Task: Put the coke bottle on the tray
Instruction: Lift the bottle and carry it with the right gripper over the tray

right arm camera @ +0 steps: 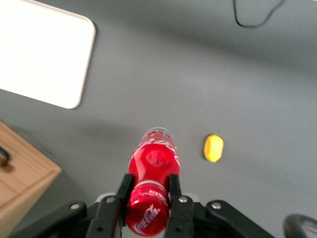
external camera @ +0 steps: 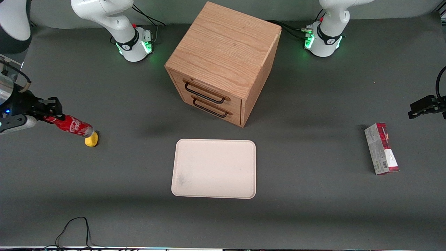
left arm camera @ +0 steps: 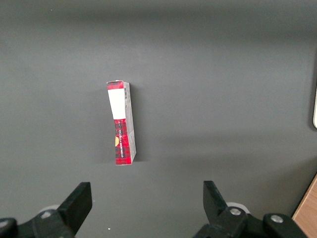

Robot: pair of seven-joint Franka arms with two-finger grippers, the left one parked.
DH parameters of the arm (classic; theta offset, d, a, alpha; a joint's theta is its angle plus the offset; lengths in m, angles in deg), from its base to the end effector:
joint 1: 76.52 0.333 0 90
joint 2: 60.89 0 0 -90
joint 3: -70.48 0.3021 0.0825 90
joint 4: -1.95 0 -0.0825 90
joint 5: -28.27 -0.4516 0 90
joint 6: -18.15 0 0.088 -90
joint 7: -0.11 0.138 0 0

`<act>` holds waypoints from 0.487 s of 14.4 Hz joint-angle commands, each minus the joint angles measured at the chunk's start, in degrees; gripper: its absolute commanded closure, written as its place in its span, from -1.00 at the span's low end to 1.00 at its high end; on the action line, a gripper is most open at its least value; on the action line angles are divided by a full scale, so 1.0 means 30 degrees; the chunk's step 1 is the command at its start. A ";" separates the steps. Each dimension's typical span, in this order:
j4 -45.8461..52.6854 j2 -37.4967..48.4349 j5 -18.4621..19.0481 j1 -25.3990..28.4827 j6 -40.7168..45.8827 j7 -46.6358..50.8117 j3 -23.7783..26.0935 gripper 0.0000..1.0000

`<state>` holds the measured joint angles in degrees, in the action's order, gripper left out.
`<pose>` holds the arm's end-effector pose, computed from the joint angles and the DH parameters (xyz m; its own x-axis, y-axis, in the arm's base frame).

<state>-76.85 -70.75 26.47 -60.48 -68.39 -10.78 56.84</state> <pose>0.6629 0.0442 0.5712 0.9717 0.2337 -0.0334 0.2339 -0.9722 0.0027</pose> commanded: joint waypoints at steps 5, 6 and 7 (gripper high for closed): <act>0.8566 -0.6109 -0.0045 -0.0278 0.1400 0.5726 0.5446 1.00; 0.8628 -0.6667 0.0013 -0.0278 0.0525 0.6667 0.6122 1.00; 0.8600 -0.7282 0.0333 -0.0191 -0.0586 0.7314 0.6680 1.00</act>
<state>-56.80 -86.69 26.51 -60.57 -67.34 6.39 73.52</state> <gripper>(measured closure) 0.665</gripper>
